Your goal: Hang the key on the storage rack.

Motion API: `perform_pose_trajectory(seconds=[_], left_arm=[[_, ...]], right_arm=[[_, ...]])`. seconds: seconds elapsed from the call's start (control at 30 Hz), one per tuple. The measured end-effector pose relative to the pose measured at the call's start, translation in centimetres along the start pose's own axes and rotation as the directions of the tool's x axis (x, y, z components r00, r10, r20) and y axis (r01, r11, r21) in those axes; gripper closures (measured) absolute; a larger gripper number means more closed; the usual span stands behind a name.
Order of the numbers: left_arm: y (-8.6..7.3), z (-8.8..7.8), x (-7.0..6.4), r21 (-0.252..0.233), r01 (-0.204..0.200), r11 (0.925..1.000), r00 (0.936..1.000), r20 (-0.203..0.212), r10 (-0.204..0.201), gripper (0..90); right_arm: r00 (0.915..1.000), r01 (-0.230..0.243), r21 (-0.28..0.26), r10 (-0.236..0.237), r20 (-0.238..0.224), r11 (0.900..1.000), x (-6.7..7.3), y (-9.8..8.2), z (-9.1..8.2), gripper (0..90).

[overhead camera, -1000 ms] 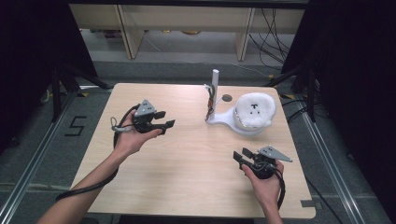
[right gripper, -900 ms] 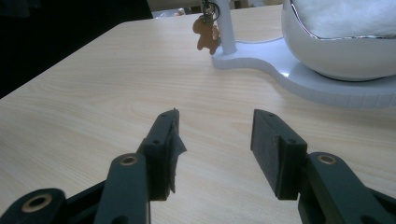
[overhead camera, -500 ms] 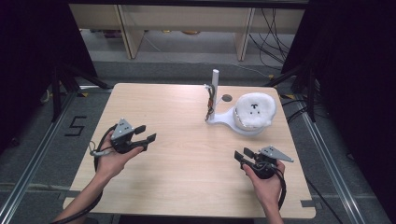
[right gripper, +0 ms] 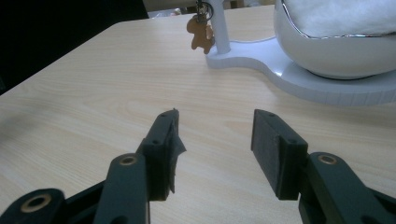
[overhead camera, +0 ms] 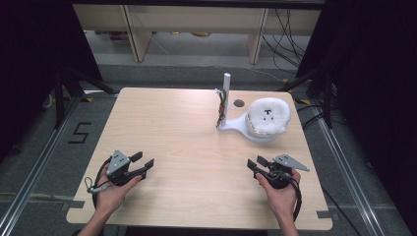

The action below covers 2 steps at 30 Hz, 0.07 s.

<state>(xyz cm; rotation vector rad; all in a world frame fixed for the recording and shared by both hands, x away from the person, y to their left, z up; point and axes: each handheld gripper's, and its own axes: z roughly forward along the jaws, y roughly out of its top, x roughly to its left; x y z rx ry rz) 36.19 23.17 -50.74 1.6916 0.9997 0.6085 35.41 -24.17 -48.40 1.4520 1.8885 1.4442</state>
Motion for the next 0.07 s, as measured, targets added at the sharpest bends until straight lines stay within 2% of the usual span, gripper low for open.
perform_pose_trajectory(seconds=[0.03,0.07], left_arm=[[-0.08,-0.02,-0.02,-0.006,-0.002,1.0000,1.0000,-0.004,0.002,42.5],[-0.13,-0.05,-0.02,-0.009,0.000,1.0000,1.0000,-0.004,0.000,42.3]], right_arm=[[0.9995,0.031,-0.005,-0.031,0.004,1.000,-0.25,0.07,-0.04,52.5],[0.9994,0.033,-0.004,-0.033,0.000,0.999,-0.32,0.08,-0.10,52.5]])
